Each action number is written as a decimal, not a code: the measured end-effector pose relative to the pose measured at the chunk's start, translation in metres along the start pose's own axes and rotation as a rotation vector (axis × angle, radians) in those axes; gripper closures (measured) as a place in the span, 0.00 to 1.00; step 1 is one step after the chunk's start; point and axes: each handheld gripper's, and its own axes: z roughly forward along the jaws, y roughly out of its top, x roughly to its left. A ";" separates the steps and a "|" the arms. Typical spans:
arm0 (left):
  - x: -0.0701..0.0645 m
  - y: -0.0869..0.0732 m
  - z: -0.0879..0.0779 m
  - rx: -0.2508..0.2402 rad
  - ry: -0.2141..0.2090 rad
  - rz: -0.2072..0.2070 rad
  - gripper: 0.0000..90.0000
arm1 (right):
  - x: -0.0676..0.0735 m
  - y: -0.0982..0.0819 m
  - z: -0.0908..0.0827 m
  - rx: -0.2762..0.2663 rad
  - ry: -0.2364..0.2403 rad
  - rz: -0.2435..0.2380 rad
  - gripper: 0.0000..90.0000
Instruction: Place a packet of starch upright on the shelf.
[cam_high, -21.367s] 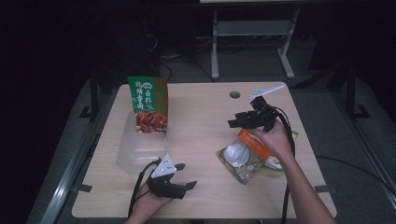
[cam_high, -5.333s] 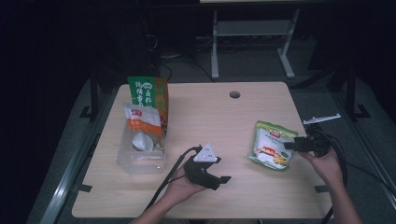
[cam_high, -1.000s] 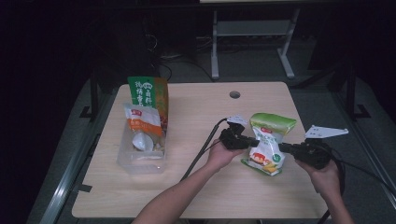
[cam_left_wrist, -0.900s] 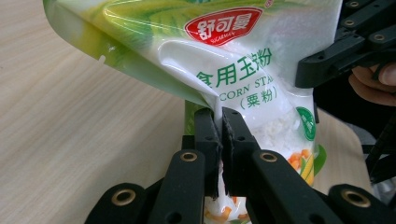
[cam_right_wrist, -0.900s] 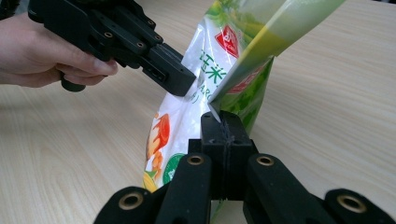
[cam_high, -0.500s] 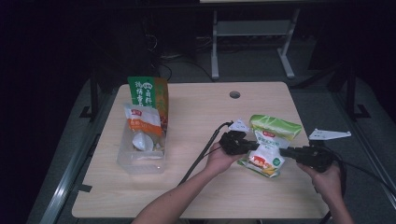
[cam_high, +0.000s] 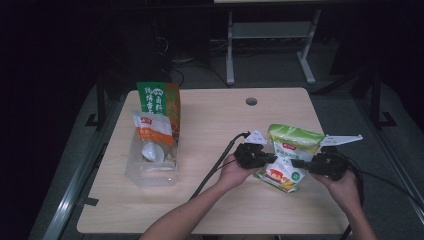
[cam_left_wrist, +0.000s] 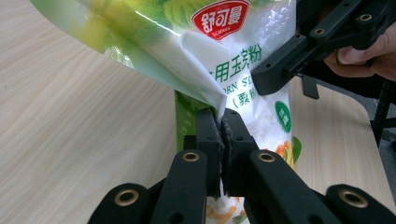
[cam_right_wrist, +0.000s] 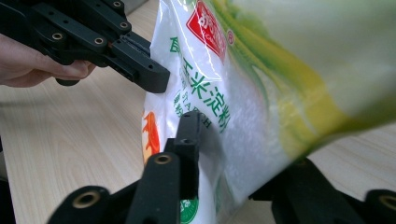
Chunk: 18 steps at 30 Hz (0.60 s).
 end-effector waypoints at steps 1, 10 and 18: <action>0.000 0.000 -0.001 0.001 0.002 0.003 0.97 | 0.001 0.000 0.000 0.002 0.004 0.000 0.86; -0.001 -0.005 -0.015 0.001 0.010 0.008 0.91 | 0.008 0.003 -0.001 -0.010 -0.002 0.001 0.96; -0.002 -0.010 -0.031 0.017 0.030 0.024 0.77 | 0.015 0.008 -0.001 -0.020 -0.022 -0.008 0.97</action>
